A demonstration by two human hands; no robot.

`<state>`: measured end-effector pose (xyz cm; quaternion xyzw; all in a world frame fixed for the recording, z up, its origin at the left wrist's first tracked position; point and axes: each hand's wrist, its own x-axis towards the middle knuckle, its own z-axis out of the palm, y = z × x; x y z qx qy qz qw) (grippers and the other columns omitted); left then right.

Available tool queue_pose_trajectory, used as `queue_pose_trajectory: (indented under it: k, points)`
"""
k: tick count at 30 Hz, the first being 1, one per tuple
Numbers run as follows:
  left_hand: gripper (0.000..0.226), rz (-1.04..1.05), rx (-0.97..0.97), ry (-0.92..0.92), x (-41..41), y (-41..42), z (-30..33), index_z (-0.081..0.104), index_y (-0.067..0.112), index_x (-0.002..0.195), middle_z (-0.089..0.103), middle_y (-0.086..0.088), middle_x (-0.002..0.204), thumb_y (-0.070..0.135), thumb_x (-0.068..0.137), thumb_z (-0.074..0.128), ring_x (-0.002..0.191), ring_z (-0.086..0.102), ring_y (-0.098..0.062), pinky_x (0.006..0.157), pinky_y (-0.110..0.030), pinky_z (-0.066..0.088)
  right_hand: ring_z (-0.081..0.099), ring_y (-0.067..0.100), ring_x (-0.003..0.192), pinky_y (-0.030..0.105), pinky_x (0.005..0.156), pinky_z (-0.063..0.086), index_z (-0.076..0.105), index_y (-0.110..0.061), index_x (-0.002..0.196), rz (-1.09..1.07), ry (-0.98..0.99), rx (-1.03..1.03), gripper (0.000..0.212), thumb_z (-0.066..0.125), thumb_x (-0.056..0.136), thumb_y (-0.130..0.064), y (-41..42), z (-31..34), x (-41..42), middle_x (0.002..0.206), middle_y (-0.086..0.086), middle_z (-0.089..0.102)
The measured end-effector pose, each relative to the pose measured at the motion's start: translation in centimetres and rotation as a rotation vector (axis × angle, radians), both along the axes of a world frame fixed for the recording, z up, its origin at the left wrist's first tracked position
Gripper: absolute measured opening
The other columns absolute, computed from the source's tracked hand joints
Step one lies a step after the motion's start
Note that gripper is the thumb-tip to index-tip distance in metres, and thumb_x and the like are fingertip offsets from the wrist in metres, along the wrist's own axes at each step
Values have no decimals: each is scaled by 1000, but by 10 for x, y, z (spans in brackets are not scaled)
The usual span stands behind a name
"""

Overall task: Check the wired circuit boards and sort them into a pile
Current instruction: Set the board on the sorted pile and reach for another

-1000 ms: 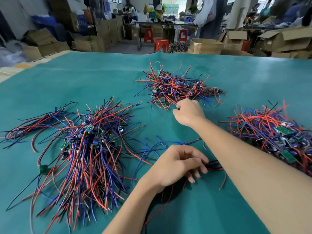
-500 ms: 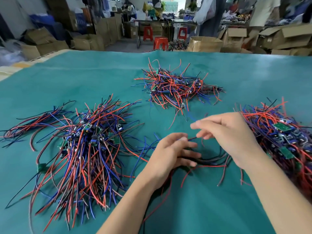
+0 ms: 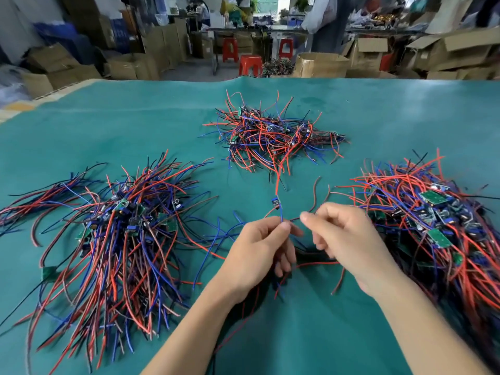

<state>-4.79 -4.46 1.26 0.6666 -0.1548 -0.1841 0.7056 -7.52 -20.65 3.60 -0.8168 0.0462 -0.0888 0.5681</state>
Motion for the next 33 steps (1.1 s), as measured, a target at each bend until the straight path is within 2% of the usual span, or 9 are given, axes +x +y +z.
queue_pose_trajectory:
  k: [4,8,11,14,16,20,25,30,33]
  points:
    - [26,-56,184,-197,-4,0,-3,71,16,112,58,3,58,12,104,47,46,50,-10,44,-20,43,63,23,60,42,56,51,73,-34,87,-154,-55,81,37,69,68,-65,4,-7,4,63,2,67]
    - [23,-73,229,-222,-5,0,-5,75,15,107,60,3,61,11,102,53,50,52,-12,47,-22,46,56,12,57,26,49,45,79,-24,84,-156,-72,211,7,78,85,-30,1,-9,5,65,-2,66]
    - [25,-77,128,-139,-6,-2,-1,71,14,116,67,-7,74,11,103,50,60,58,-17,48,-24,47,57,13,62,20,52,45,80,-9,84,-130,-72,491,8,74,88,-12,-2,-4,6,72,3,67]
    - [33,-72,-64,6,-3,0,0,62,15,128,72,-20,94,22,103,42,74,66,-25,50,-26,51,59,10,62,18,57,48,82,-8,85,-22,-22,864,18,69,84,-21,-12,9,4,79,4,70]
    - [35,-80,-126,66,-2,1,1,63,10,122,72,-22,96,28,106,38,76,67,-28,55,-28,53,60,9,66,18,61,48,83,-10,91,77,26,949,24,67,82,-26,-20,16,2,79,1,69]
    - [48,-179,-151,101,-2,4,4,72,6,102,74,-21,96,45,98,45,77,71,-27,61,-26,55,58,18,64,32,60,39,81,-12,97,148,61,643,26,72,76,-24,-8,8,0,79,10,66]
    - [40,-174,-116,53,-2,5,4,64,-7,98,69,-12,78,33,97,60,63,63,-19,56,-22,48,49,26,50,38,55,39,78,-8,93,171,81,638,18,75,80,-20,9,-2,0,75,26,53]
    - [29,-176,-57,20,-3,4,5,68,7,85,59,-7,61,26,100,53,50,52,-15,48,-21,42,61,8,64,18,55,44,78,-15,86,-76,-60,298,8,73,90,-11,2,-6,4,75,1,76]
    - [31,-212,-31,9,-4,5,5,68,10,80,55,-5,57,26,100,53,47,48,-14,46,-21,40,62,8,64,18,55,45,76,-16,80,-190,-145,221,13,73,90,-10,-7,-8,8,75,-1,77]
